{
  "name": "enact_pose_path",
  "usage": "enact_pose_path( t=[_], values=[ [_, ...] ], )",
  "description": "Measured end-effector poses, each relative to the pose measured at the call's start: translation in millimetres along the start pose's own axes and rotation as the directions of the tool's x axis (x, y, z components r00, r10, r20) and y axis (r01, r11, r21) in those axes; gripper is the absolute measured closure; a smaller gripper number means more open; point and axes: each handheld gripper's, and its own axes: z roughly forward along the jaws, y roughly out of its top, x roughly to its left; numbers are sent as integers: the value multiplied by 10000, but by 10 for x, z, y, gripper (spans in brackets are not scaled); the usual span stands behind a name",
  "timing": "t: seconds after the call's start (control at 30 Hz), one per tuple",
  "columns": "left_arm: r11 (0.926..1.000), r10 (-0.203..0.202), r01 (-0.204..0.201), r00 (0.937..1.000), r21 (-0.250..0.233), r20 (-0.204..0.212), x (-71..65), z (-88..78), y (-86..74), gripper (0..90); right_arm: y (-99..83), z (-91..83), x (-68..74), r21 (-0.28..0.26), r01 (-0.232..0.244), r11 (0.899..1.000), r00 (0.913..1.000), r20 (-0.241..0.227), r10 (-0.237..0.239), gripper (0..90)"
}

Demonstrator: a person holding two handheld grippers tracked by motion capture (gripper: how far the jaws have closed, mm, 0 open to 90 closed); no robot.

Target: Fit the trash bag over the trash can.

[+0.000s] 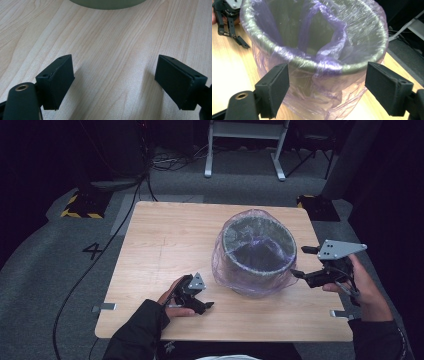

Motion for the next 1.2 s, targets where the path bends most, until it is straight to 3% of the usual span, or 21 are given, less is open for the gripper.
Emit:
enact_pose_path(
  t=[0.57,0.73,1.1,1.2],
  values=[
    [10000,-7,7,10000,4,-2,-1,0,0,152,-289,182,113,1045,84,9945,10000,-59,-78,186],
    [10000,0,0,10000,-4,-1,0,0,0,152,-403,241,172,1447,227,9892,9997,-64,-220,186],
    [10000,-9,9,10000,7,-3,-1,0,0,152,-695,376,236,1974,36,9803,10000,-6,-35,191],
    [10000,-3,3,10000,2,-4,0,0,0,151,-799,437,234,2245,-24,9745,9997,228,-28,191]
  ],
)
